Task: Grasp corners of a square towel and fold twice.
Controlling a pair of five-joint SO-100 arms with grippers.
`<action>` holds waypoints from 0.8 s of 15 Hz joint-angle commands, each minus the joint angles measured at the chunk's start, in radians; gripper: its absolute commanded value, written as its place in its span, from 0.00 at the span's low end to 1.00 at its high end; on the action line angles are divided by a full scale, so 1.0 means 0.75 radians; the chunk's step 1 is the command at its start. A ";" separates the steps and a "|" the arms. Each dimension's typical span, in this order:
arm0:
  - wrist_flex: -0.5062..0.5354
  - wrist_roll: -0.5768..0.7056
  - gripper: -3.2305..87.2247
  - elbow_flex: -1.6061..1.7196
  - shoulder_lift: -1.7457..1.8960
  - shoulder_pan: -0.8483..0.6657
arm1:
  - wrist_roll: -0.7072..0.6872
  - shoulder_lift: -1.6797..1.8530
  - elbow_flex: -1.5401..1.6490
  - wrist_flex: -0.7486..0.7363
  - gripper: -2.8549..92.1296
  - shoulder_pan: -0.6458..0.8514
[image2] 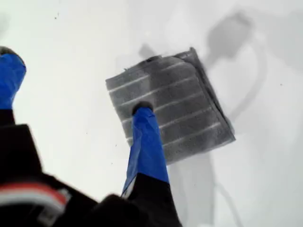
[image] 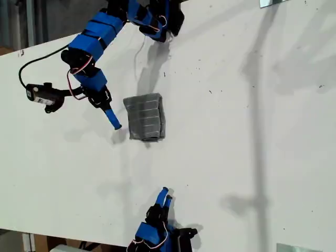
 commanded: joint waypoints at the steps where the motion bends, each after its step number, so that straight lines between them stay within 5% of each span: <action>1: 0.000 -0.014 0.25 -0.029 -0.022 -0.008 | 0.139 0.362 0.419 -0.072 0.43 -0.029; 5: -0.002 -0.008 0.25 -0.029 -0.022 -0.010 | 0.595 0.908 1.336 -0.151 0.21 -0.123; 10: 0.002 -0.010 0.25 -0.027 0.006 -0.031 | 1.164 1.642 2.172 -0.432 0.16 -0.458; 12: 0.004 -0.014 0.25 -0.025 0.010 -0.039 | 1.280 1.941 2.303 -0.366 0.16 -0.567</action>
